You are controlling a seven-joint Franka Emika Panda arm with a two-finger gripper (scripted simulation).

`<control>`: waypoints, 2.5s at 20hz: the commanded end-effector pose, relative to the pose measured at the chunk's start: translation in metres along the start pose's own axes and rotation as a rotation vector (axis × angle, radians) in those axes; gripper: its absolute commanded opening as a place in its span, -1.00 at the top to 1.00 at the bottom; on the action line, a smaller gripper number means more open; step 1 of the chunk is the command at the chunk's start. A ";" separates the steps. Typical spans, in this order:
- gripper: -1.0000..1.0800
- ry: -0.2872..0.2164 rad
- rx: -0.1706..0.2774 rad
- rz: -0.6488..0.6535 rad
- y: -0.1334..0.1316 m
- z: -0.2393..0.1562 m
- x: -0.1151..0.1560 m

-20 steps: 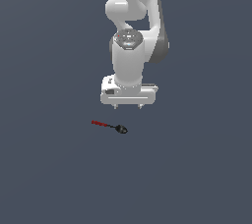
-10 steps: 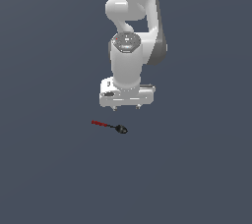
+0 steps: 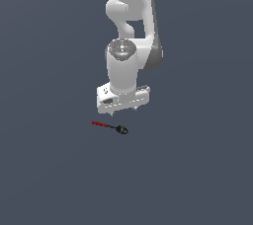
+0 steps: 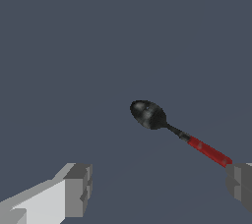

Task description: Pick up the object and move it to a goal position.

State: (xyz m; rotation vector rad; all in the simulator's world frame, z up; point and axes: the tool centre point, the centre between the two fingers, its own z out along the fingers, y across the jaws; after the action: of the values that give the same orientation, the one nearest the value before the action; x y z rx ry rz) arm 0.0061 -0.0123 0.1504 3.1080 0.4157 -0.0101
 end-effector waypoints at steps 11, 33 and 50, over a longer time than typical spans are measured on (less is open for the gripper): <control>-0.92 -0.005 -0.006 -0.314 0.023 0.026 -0.001; -0.92 0.000 -0.002 -0.865 0.061 0.072 -0.007; -0.92 0.009 0.001 -1.091 0.075 0.090 -0.010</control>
State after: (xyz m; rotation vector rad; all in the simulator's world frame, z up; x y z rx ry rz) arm 0.0153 -0.0876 0.0613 2.4540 1.9614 -0.0011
